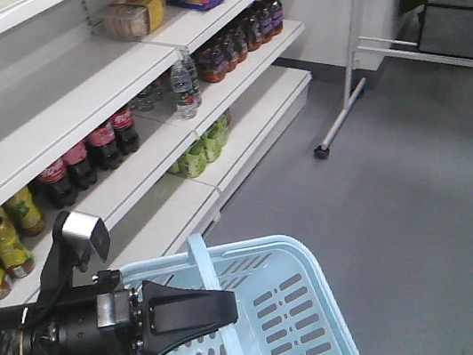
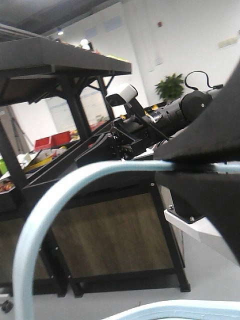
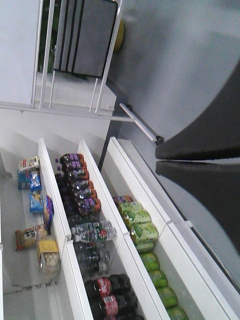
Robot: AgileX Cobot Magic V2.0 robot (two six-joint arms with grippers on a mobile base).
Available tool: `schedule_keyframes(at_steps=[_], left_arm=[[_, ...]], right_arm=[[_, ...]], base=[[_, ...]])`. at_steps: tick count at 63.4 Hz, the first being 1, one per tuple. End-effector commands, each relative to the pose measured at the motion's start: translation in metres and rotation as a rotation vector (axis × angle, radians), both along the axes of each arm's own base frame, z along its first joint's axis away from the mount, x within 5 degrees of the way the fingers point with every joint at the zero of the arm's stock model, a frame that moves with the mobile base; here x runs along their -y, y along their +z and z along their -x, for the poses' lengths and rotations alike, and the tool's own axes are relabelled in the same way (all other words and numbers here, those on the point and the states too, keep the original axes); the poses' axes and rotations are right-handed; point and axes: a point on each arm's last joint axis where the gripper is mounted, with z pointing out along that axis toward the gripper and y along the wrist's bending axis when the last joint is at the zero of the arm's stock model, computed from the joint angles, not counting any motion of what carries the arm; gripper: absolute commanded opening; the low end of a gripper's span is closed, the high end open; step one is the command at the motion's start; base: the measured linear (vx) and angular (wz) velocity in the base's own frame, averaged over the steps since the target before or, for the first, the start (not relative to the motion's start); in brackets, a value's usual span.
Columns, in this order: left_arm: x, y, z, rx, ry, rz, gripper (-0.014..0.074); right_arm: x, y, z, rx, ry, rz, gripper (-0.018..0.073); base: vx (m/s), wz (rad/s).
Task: Place coke in basket with both arms
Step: 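Drive the base away, turning past the whiteboard, holding the basket in the left gripper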
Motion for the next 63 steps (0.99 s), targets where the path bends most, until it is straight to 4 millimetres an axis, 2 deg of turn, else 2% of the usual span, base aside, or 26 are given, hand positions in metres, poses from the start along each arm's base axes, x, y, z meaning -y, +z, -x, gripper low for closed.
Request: schedule_keyframes(at_steps=[1,63], left_arm=[[0.0016,0.0295,0.011,0.048,-0.12,0.215,-0.0008],[0.0016,0.0295,0.011,0.048,-0.12,0.215,-0.0008]], right_arm=[[0.001,0.0022,0.0004,0.072,-0.011,0.009,-0.0005],[0.001,0.0023,0.0004,0.073,-0.011,0.01,-0.0005]], base=[[-0.01,-0.43],[0.07,-0.46]])
